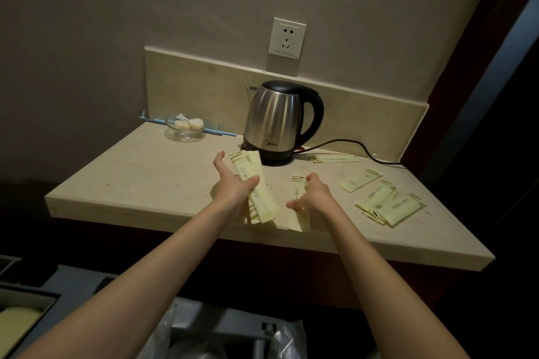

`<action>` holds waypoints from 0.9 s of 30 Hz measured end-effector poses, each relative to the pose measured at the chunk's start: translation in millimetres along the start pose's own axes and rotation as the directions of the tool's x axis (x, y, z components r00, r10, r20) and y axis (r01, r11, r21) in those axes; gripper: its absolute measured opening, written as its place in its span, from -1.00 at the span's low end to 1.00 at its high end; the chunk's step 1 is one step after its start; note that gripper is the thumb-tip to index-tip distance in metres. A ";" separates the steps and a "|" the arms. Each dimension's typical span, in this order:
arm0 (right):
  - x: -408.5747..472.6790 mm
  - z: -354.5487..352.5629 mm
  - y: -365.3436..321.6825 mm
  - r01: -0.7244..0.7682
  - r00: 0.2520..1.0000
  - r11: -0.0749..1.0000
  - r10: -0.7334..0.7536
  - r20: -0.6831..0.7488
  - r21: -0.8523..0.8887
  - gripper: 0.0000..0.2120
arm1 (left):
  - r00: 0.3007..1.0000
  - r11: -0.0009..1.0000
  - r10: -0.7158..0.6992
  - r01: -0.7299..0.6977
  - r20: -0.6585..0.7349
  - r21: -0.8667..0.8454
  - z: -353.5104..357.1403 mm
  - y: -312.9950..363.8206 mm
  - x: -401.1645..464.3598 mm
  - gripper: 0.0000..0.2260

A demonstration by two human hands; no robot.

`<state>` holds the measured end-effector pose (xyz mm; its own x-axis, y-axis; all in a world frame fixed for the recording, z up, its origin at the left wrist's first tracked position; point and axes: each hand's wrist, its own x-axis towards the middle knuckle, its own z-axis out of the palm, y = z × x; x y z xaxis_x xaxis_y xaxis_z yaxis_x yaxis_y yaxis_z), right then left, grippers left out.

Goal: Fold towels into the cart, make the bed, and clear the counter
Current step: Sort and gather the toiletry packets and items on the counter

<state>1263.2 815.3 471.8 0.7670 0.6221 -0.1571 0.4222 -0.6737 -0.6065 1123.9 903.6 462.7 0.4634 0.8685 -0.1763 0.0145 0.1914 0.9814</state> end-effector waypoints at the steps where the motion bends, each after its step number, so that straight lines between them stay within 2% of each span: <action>1: 0.0 -2.3 -5.5 -0.025 0.999 0.999 0.026 0.023 -0.023 -0.13 | 1.000 1.000 0.014 -0.014 -0.003 -0.002 -0.1 0.2 -0.4 -0.20; 4: -0.6 -10.5 -12.8 -0.071 0.996 0.997 0.071 0.058 -0.001 -0.12 | 0.999 0.999 0.048 -0.048 0.023 0.024 -1.2 0.8 0.3 -0.36; 9: -3.2 -15.7 2.4 -0.032 0.996 0.971 0.052 -0.078 0.238 -0.56 | 0.994 0.997 0.072 -0.075 0.079 0.029 2.5 3.7 -2.8 -0.53; 14: -15.5 -33.7 8.2 0.079 0.993 0.843 -0.019 -0.116 0.532 -0.71 | 0.990 0.992 0.070 -0.082 0.122 0.098 32.4 6.1 -8.8 -0.55; 16: -22.0 -35.0 7.4 0.066 0.997 0.839 -0.027 -0.079 0.541 -0.74 | 0.990 0.989 0.072 -0.086 0.122 0.118 47.2 10.1 -13.1 -0.61; 20: -28.3 -43.6 26.5 0.070 0.989 0.866 0.004 -0.147 0.496 -0.79 | 0.979 0.998 0.043 -0.053 0.201 0.042 85.0 15.9 -28.2 -0.64; 24: -34.4 -57.8 52.6 0.130 0.987 0.858 -0.065 -0.147 0.497 -0.79 | 0.963 0.986 0.069 -0.106 0.261 0.130 115.1 7.8 -42.6 -0.48; 27: -36.0 -72.4 75.8 0.173 0.982 0.844 -0.107 -0.157 0.507 -0.85 | 0.959 0.992 0.050 -0.080 0.279 0.097 132.2 1.8 -51.2 -0.43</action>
<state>1302.5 713.0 487.9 0.7840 0.6198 0.0329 0.2438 -0.2588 -0.9347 1217.3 799.0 483.5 0.6924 0.7148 -0.0985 0.0629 0.0763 0.9951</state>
